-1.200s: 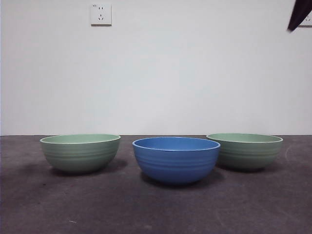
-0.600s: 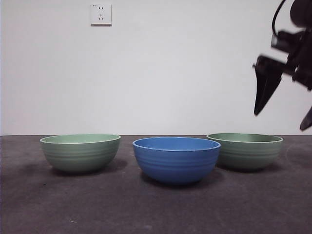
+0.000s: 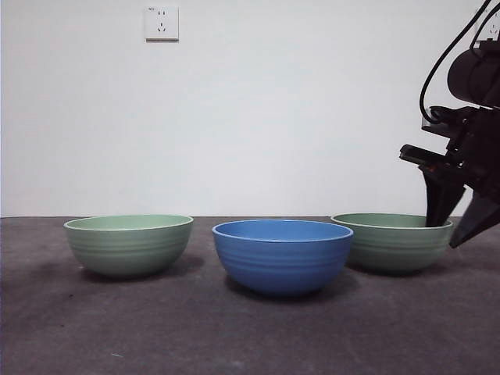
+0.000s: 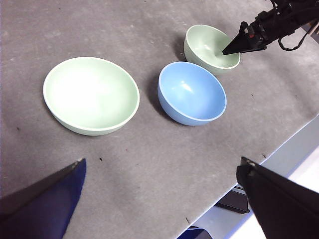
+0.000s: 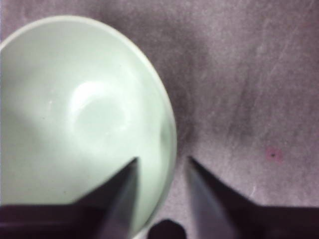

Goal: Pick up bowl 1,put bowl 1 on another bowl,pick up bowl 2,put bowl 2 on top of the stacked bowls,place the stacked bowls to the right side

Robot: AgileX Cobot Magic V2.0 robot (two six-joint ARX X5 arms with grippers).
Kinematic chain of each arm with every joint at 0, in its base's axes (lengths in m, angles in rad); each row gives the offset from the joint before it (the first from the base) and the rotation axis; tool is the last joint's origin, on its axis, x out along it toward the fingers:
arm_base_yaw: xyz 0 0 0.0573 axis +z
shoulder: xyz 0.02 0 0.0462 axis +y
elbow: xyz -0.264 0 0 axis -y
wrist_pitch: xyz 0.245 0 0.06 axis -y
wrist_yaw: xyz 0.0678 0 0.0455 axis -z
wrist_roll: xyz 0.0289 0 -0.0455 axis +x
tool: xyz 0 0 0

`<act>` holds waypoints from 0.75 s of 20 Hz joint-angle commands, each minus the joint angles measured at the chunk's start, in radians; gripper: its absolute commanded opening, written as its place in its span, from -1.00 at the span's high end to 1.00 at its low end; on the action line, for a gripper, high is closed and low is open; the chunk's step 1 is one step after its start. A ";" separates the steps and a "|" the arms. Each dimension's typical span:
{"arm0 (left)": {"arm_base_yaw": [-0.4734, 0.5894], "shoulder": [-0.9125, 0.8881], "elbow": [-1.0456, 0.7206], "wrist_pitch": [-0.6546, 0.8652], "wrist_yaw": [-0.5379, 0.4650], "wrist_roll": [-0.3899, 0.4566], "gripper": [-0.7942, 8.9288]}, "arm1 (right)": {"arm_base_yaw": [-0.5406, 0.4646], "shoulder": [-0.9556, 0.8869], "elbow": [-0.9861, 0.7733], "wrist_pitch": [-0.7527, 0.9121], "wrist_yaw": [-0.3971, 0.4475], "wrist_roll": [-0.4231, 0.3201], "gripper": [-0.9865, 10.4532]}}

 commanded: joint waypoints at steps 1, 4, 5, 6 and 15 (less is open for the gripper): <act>-0.003 0.000 0.002 0.002 0.004 -0.001 -0.34 | 0.003 0.009 0.002 0.012 -0.001 0.005 0.85; -0.003 0.000 0.002 0.002 0.004 -0.001 -0.34 | 0.003 0.008 0.002 0.028 -0.001 0.005 0.85; -0.003 0.000 0.002 0.002 0.004 -0.001 -0.34 | 0.003 0.007 0.003 0.031 -0.001 0.005 0.85; -0.003 0.000 0.002 0.002 0.003 -0.001 -0.34 | 0.003 0.003 0.006 0.030 -0.001 0.006 0.85; -0.003 0.016 0.002 0.002 -0.047 -0.001 -0.34 | 0.098 -0.235 0.011 -0.031 -0.008 0.006 0.85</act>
